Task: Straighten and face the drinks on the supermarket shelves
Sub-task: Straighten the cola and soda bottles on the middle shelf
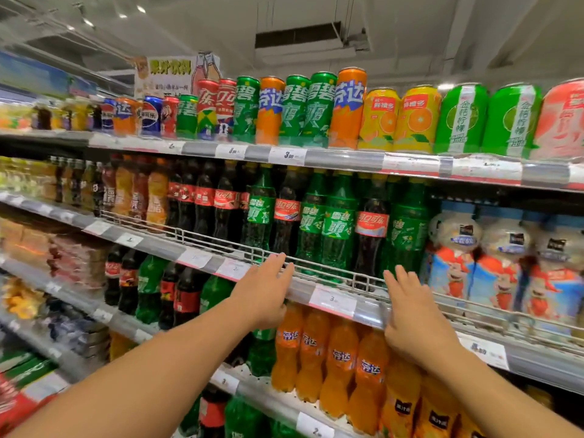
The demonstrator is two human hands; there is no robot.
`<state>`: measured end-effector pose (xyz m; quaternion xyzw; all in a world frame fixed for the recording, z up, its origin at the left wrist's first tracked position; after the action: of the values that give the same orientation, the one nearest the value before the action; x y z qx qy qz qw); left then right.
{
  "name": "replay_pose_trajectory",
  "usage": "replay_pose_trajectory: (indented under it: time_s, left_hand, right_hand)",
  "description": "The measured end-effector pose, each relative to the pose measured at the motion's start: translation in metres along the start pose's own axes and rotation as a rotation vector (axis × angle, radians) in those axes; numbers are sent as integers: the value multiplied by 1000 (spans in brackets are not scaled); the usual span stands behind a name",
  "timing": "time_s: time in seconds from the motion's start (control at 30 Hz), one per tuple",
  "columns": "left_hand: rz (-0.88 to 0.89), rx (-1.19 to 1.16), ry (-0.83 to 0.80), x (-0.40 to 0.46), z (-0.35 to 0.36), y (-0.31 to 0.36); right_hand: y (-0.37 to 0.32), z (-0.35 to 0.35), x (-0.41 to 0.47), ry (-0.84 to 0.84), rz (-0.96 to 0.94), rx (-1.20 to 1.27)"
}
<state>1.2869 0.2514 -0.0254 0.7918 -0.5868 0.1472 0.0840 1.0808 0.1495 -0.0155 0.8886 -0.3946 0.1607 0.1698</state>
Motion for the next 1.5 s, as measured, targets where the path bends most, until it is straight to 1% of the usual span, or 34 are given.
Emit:
replay_pose_trajectory:
  time_s: [0.13,0.33,0.4,0.47,0.57,0.67,0.83,1.03,1.2,1.33,1.5]
  left_hand:
    - [52,-9,93,22,10,-16]
    - [100,5,215,38,33,-31]
    - [112,-9,277,42,31,-33]
    - [129,-5,303,45,26,-35]
    - [169,37,293,50,21,-33]
    - [199,-6,298,49,12,-29]
    - [239,8,308,49,5,-23]
    - [229,62,269,55,3,-22]
    - [189,61,231,55,4,-20]
    - [177,66,202,52,-3,-20]
    - [211,120,180,56,-6,-18]
  right_hand:
    - [-1,11,7,10,71,-107]
    - [4,20,8,-47,169,-71]
    - [2,19,9,-39,199,-63]
    - [0,18,9,-31,222,-69]
    - [0,17,11,-21,264,-48]
    - [-1,14,10,-7,296,-30]
    - [-2,12,7,35,309,-38]
    - [0,13,5,113,282,-75]
    - [3,13,4,209,280,-11]
    - [2,13,4,176,277,-21]
    - [1,11,2,147,289,1]
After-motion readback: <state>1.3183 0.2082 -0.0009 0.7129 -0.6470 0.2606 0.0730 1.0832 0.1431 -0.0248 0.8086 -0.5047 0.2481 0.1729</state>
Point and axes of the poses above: each hand's wrist, its own x-axis towards the middle knuckle, its own z-axis out of the palm, y = z × x, the point moved 10 cm from there along x, towards the middle knuckle, and after that the axes turned 4 degrees about -x, right-handed, at the moved point
